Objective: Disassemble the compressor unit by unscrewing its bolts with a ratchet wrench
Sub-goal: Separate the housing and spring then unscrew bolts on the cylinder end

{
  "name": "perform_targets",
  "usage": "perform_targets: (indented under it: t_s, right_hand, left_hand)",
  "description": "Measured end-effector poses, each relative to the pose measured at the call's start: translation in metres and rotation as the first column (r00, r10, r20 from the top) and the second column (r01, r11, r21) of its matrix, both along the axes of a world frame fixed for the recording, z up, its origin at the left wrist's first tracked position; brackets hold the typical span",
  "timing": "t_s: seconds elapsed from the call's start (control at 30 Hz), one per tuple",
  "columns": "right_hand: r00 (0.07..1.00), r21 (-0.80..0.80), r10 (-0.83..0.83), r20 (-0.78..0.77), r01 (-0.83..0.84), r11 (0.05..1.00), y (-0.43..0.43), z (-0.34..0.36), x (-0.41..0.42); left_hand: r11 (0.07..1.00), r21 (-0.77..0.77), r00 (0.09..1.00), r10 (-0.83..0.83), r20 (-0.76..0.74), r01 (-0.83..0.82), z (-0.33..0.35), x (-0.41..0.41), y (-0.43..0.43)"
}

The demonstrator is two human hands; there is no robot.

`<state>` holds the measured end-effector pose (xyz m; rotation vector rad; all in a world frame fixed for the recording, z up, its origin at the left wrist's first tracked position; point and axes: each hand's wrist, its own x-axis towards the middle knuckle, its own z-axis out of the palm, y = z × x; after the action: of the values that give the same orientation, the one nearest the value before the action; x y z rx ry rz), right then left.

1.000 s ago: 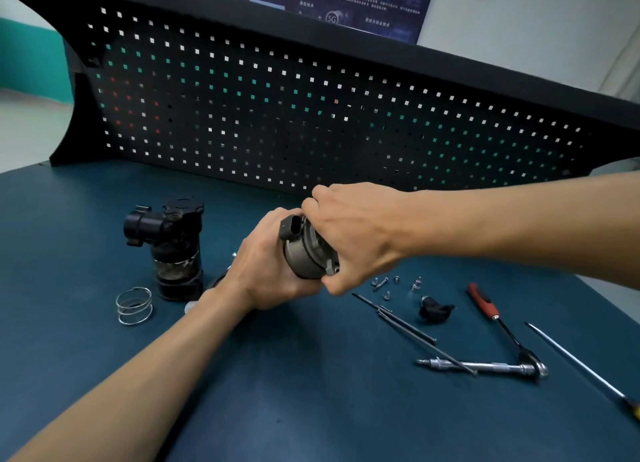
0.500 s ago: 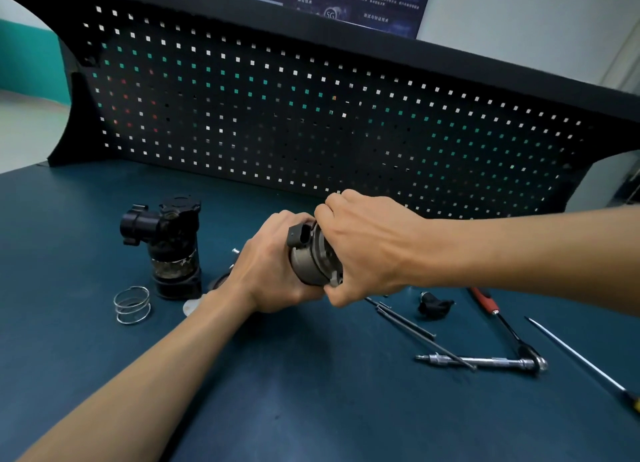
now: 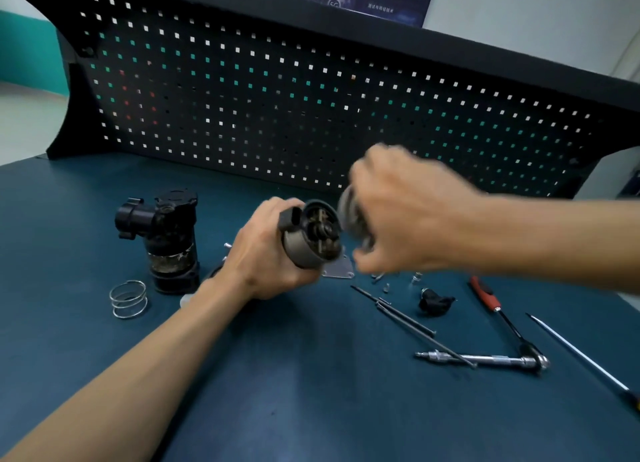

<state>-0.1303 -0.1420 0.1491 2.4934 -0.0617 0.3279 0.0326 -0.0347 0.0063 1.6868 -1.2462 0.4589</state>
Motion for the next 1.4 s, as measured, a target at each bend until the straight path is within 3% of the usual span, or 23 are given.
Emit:
perform_targets:
  t_s: [0.1, 0.17, 0.33, 0.47, 0.57, 0.63, 0.67, 0.7, 0.73, 0.8, 0.87, 0.93, 1.03, 1.1, 1.23, 1.4]
  right_hand:
    - [0.965, -0.019, -0.243, -0.099, 0.242, 0.970, -0.039, 0.036, -0.022]
    - [0.930, 0.106, -0.317, -0.188, 0.340, 0.935, -0.055, 0.026, -0.026]
    - [0.941, 0.392, -0.230, -0.249, 0.315, 0.864, -0.082, -0.072, -0.014]
    - [0.908, 0.450, -0.241, -0.343, 0.384, 0.806, -0.096, -0.130, -0.003]
    - [0.924, 0.505, -0.249, -0.290, 0.368, 0.781, -0.103, -0.138, 0.001]
    - [0.960, 0.563, -0.230, -0.160, 0.280, 0.778, -0.102, -0.129, 0.002]
    - [0.973, 0.645, -0.218, -0.073, 0.213, 0.734, -0.098, -0.124, 0.001]
    - [0.975, 0.770, -0.221, 0.011, 0.133, 0.624, -0.090, -0.120, 0.001]
    - [0.966, 0.888, -0.248, 0.069, 0.053, 0.456, -0.078, -0.118, 0.001]
    - [0.954, 0.989, -0.298, 0.031, 0.014, 0.149, -0.052, -0.121, 0.005]
    - [0.947, 0.992, -0.312, -0.080, 0.106, 0.068, -0.029, -0.133, 0.010]
    - [0.915, 0.981, -0.398, -0.069, 0.136, 0.142, -0.017, -0.144, 0.012]
    - [0.850, 0.807, -0.467, 0.243, 0.091, 0.584, -0.012, -0.155, 0.009]
    - [0.880, 0.666, -0.311, 0.358, -0.007, 0.746, -0.013, -0.156, 0.007]
    - [0.951, 0.571, -0.009, 0.309, -0.178, 0.801, -0.020, -0.151, 0.004]
    - [0.989, 0.385, 0.119, 0.088, -0.144, 0.912, -0.027, -0.130, 0.012]
  left_hand:
    - [0.999, -0.041, 1.000, 0.000, -0.029, -0.001, 0.000, 0.006, -0.001]
    - [0.998, 0.055, 0.999, -0.002, 0.033, 0.001, -0.004, 0.004, -0.002]
    - [0.967, 0.253, 0.944, -0.050, 0.327, -0.037, -0.018, -0.010, -0.006]
    - [0.938, 0.336, 0.903, -0.072, 0.423, -0.082, -0.025, -0.011, -0.010]
    - [0.936, 0.346, 0.890, -0.101, 0.444, -0.066, -0.030, -0.006, -0.011]
    - [0.927, 0.371, 0.879, -0.123, 0.461, -0.064, -0.032, -0.003, -0.011]
    - [0.920, 0.386, 0.875, -0.133, 0.466, -0.066, -0.032, -0.003, -0.011]
    - [0.913, 0.402, 0.873, -0.142, 0.466, -0.066, -0.032, -0.003, -0.012]
    - [0.906, 0.419, 0.876, -0.152, 0.458, -0.062, -0.031, -0.003, -0.012]
    - [0.892, 0.450, 0.887, -0.177, 0.426, -0.038, -0.031, -0.001, -0.013]
    - [0.867, 0.496, 0.901, -0.184, 0.394, -0.040, -0.032, 0.000, -0.014]
    - [0.850, 0.523, 0.908, -0.172, 0.382, -0.059, -0.034, 0.001, -0.015]
    - [0.847, 0.529, 0.908, -0.182, 0.378, -0.051, -0.034, 0.002, -0.016]
    - [0.849, 0.528, 0.916, -0.182, 0.358, -0.037, -0.034, 0.002, -0.017]
    - [0.856, 0.516, 0.933, -0.176, 0.314, -0.013, -0.035, 0.003, -0.019]
    - [0.867, 0.498, 0.931, -0.171, 0.323, -0.013, -0.034, 0.000, -0.020]
